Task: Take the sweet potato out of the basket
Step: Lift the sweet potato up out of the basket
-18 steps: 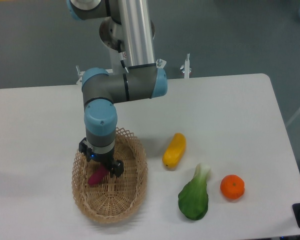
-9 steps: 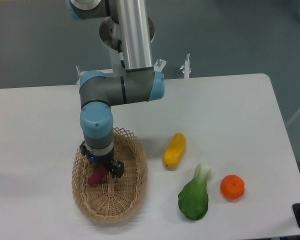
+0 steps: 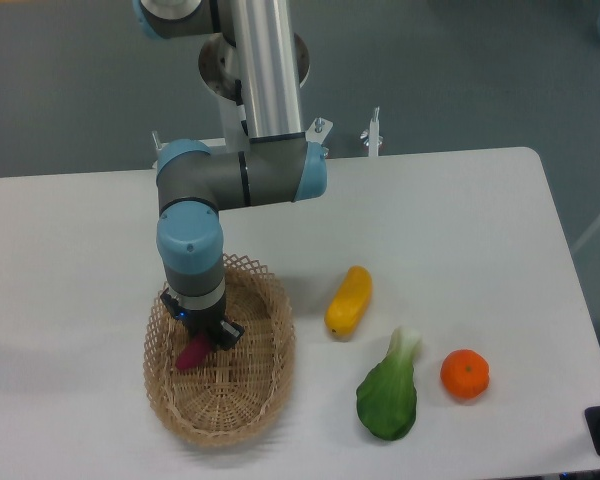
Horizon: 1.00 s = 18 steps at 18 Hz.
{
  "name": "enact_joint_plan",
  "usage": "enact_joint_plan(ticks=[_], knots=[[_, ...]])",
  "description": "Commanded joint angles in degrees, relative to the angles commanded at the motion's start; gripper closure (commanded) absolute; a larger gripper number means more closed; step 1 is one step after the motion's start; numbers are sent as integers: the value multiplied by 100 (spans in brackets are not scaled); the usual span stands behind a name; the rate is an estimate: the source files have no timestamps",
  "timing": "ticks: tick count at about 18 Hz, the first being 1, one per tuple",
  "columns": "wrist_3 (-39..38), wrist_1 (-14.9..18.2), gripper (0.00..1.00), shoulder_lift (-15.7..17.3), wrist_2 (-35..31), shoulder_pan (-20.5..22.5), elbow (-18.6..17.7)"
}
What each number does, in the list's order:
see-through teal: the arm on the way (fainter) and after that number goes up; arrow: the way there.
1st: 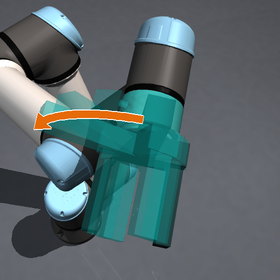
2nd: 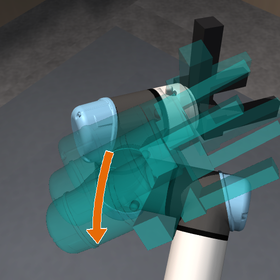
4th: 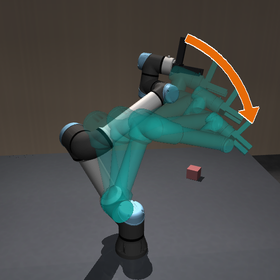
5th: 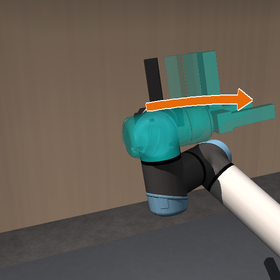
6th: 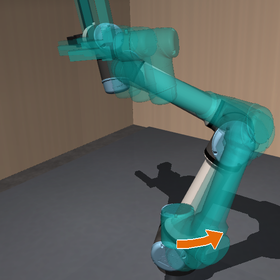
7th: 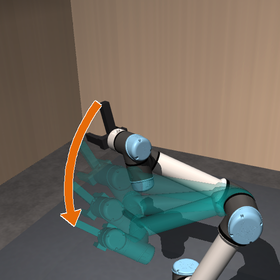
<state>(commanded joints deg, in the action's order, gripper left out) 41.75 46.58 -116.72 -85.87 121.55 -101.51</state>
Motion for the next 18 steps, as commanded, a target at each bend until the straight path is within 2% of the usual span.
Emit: enact_joint_plan(ticks=[6,10,14,18], knots=[[35,9,62,167,17,53,35],[35,9,65,395,18,202,96],[140,0,65,641,53,518,316],[878,61,66,975,70,1053,343]])
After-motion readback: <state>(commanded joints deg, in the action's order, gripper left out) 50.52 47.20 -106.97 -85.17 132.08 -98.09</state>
